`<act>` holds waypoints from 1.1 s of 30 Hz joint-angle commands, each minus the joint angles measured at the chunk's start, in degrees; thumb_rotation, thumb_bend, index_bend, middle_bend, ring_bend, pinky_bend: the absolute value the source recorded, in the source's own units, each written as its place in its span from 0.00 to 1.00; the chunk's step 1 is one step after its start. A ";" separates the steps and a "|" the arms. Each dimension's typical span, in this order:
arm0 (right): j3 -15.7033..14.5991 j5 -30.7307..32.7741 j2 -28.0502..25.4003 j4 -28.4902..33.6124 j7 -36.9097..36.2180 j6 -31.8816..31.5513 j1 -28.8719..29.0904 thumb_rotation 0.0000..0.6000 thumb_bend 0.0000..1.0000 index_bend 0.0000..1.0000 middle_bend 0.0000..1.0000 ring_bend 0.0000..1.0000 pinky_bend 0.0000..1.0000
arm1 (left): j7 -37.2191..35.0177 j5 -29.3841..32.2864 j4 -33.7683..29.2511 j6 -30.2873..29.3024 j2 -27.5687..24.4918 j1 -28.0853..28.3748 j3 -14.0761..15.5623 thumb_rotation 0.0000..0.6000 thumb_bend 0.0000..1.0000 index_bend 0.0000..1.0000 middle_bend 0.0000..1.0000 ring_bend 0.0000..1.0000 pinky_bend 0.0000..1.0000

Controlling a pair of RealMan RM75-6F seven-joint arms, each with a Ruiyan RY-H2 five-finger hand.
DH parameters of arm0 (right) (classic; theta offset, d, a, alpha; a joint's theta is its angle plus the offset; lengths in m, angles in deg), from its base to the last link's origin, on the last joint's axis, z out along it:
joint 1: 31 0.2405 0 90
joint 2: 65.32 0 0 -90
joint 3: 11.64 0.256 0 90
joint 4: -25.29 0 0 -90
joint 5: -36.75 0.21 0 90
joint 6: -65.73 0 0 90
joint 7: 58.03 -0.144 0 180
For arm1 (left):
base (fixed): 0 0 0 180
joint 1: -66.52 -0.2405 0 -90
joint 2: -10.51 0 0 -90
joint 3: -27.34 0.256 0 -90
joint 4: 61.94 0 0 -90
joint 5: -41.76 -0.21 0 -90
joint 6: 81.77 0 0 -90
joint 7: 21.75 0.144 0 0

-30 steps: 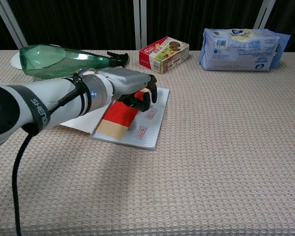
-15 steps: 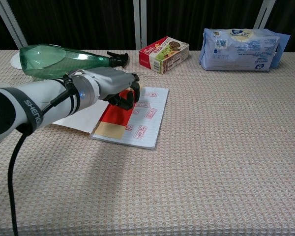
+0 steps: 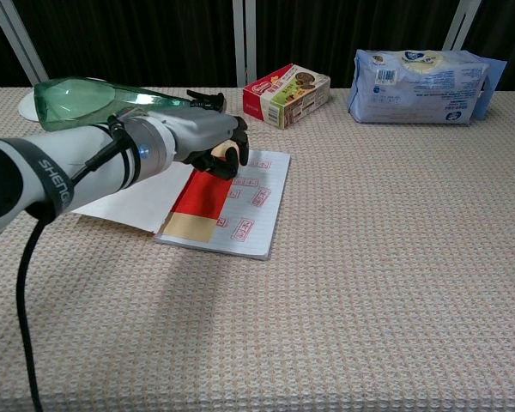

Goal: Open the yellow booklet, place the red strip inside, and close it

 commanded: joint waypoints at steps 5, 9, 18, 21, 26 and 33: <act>0.13 0.65 -0.20 -0.01 -0.11 -0.11 -0.37 1.00 0.21 0.32 0.17 0.18 0.22 | -0.93 2.30 8.34 3.67 2.42 2.85 -3.47 0.50 0.76 0.27 0.00 0.00 0.04; 0.31 1.19 -0.23 0.13 0.05 0.31 -0.34 1.00 0.21 0.32 0.17 0.18 0.22 | -1.06 4.59 14.06 6.20 3.95 4.15 -4.59 0.51 0.76 0.27 0.00 0.00 0.04; 0.69 1.88 -0.53 1.32 1.30 1.03 -0.15 1.00 0.21 0.32 0.17 0.18 0.22 | -1.65 6.89 22.37 10.54 6.23 5.45 -5.20 0.50 0.76 0.27 0.00 0.00 0.04; 0.76 2.04 -0.59 1.67 1.74 1.32 -0.07 1.00 0.21 0.32 0.17 0.18 0.22 | -1.54 6.60 23.65 11.31 6.72 5.69 -4.80 0.49 0.76 0.27 0.00 0.00 0.04; 0.88 2.02 -0.71 2.22 2.27 1.52 0.09 1.00 0.21 0.32 0.17 0.18 0.22 | -0.65 7.09 23.85 11.60 6.65 5.72 -4.17 0.50 0.75 0.27 0.00 0.00 0.04; 0.84 1.76 -0.59 2.27 2.30 1.63 0.19 1.00 0.21 0.32 0.17 0.18 0.22 | 1.76 9.18 21.16 10.20 5.20 5.35 -3.10 0.50 0.75 0.27 0.00 0.00 0.04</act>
